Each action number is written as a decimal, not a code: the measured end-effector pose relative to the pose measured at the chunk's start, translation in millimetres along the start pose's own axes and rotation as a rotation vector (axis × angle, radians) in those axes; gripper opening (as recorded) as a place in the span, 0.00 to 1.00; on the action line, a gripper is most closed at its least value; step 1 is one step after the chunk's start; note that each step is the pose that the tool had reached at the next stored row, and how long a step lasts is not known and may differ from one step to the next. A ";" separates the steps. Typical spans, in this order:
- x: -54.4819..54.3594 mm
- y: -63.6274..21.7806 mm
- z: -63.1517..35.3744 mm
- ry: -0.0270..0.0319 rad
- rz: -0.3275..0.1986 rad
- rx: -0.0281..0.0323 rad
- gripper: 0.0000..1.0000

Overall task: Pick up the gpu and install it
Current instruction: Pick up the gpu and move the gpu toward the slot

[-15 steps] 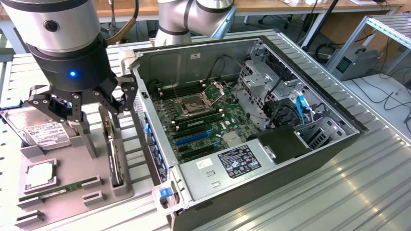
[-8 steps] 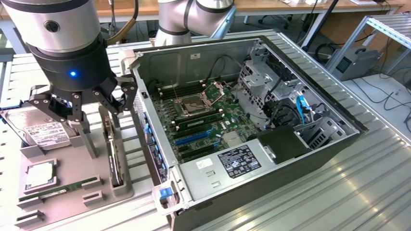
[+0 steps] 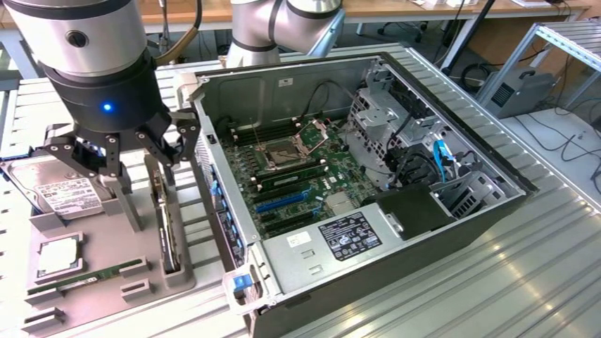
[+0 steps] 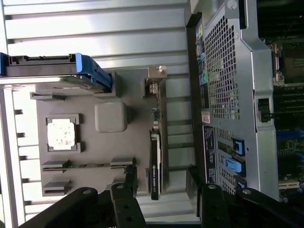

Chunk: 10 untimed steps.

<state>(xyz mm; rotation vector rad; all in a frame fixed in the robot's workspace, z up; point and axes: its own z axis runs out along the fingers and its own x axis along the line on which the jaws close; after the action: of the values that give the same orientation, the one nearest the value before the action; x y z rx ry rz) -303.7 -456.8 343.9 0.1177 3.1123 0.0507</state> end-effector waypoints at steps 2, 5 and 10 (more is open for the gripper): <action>0.1 1.0 0.5 0.0000 0.000 0.0000 0.54; 0.3 3.5 1.9 0.0000 0.000 0.0000 0.54; 1.4 15.3 8.3 -0.0001 0.000 -0.0001 0.54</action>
<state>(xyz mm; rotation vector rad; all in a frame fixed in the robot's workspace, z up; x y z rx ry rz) -303.7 -441.2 336.1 0.1176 3.1122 0.0508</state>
